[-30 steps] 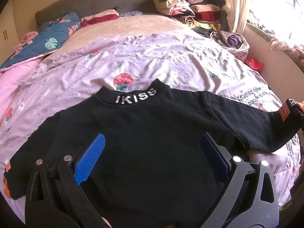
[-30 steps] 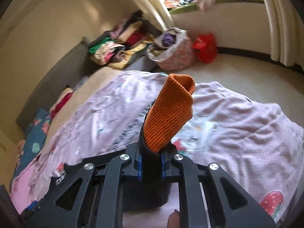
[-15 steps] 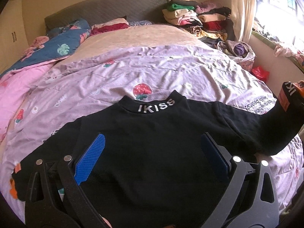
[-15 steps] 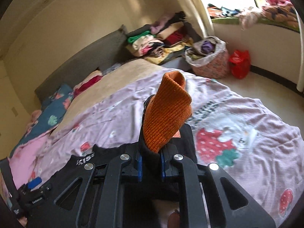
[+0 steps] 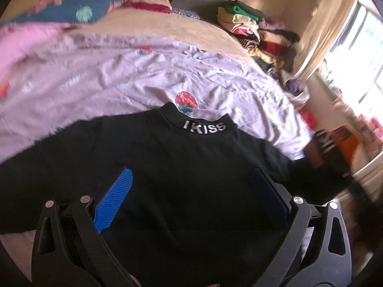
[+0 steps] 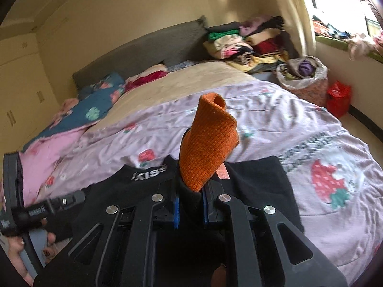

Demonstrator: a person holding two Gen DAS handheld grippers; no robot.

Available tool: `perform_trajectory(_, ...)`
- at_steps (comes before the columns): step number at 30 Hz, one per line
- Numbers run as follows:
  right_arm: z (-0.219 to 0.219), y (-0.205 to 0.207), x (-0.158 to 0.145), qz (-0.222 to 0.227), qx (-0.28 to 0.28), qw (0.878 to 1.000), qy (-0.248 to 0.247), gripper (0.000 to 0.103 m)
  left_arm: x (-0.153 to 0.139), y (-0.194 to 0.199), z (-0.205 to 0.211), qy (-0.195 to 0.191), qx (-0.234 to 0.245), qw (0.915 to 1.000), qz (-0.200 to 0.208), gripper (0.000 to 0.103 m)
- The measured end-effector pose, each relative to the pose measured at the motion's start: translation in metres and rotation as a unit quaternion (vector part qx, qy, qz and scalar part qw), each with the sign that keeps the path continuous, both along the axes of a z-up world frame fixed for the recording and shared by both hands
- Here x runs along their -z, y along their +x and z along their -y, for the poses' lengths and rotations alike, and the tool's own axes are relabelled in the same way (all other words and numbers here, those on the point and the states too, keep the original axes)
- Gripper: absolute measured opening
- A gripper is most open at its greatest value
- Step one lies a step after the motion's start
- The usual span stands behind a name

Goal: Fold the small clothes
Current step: 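Lift the cuff with the right gripper and lay the sleeve across the shirt body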

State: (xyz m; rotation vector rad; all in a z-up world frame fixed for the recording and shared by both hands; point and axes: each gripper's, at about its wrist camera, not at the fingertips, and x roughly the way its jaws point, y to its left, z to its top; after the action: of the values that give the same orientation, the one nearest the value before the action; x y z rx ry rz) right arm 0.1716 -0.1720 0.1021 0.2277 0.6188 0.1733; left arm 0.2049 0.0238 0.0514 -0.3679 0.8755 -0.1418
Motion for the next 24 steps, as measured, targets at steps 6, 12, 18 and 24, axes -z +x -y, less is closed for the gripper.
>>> perform_trajectory(6, -0.046, 0.004, 0.012, -0.005, -0.036, 0.999, -0.018, 0.012, 0.008, 0.002, -0.028, -0.073, 0.000, 0.9973, -0.007, 0.094)
perform_trajectory(12, -0.086, 0.007, 0.023, -0.011, -0.072, 0.997, -0.032, 0.012, 0.021, 0.009, -0.045, -0.140, 0.017, 0.9897, -0.026, 0.094)
perform_trajectory(18, -0.120, 0.011, 0.038, -0.021, -0.103, 0.993, -0.045, 0.013, 0.036, 0.013, -0.059, -0.192, 0.024, 0.9804, -0.039, 0.094)
perform_trajectory(24, -0.145, 0.014, 0.055, -0.041, -0.137, 0.988, -0.053, 0.016, 0.049, 0.014, -0.068, -0.213, 0.027, 0.9751, -0.054, 0.094)
